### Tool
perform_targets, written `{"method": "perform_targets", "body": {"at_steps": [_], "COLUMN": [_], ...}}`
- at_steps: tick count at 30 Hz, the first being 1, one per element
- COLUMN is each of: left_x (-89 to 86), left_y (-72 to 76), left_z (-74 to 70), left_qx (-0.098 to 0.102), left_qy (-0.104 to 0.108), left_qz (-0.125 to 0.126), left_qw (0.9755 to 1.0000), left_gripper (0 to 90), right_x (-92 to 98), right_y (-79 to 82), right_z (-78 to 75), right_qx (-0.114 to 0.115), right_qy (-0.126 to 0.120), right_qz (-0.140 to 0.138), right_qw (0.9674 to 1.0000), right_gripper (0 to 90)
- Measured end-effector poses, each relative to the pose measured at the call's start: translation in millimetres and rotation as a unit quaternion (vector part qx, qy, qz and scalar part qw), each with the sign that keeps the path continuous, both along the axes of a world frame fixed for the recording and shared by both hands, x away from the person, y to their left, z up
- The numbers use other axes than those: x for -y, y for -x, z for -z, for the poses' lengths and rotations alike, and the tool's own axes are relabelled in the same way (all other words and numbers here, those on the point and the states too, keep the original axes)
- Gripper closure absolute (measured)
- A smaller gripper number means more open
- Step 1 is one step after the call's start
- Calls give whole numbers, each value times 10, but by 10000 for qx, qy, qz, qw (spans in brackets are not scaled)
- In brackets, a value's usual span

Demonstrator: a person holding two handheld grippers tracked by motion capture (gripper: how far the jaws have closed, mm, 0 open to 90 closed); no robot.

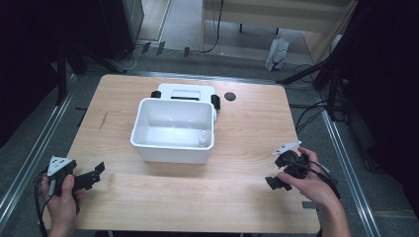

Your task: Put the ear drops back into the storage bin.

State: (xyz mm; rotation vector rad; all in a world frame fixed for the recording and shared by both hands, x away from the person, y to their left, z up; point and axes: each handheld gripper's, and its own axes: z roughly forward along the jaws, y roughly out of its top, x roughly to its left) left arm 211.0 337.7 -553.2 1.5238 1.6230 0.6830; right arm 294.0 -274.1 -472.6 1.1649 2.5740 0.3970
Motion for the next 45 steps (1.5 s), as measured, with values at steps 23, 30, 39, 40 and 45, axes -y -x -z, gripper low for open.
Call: {"method": "perform_targets", "body": {"at_steps": [23,30,39,40,45], "left_x": [14,15,26,30,33], "left_y": [-2,-7,-6,-7,-8], "left_z": [-2,-1,-1,-1,-3], "left_qx": [9,-16,-9,-7,-19], "left_qy": [-60,-42,-114,-121,-144], "left_qz": [7,12,6,1,4], "left_qw": [10000,10000,9999,9999,9999], "left_gripper": [4,4,4,4,4], "right_x": [565,621,667,670,647], "right_y": [513,603,651,636,620], "right_z": [654,732,747,749,755], "right_qx": [1808,2226,2266,2233,2190], "right_qy": [-1516,-1934,-2150,-2122,-2013], "right_qz": [1443,1680,1778,1844,1818], "right_qw": [9610,9407,9332,9333,9373], "right_gripper": [0,0,0,0,0]}}
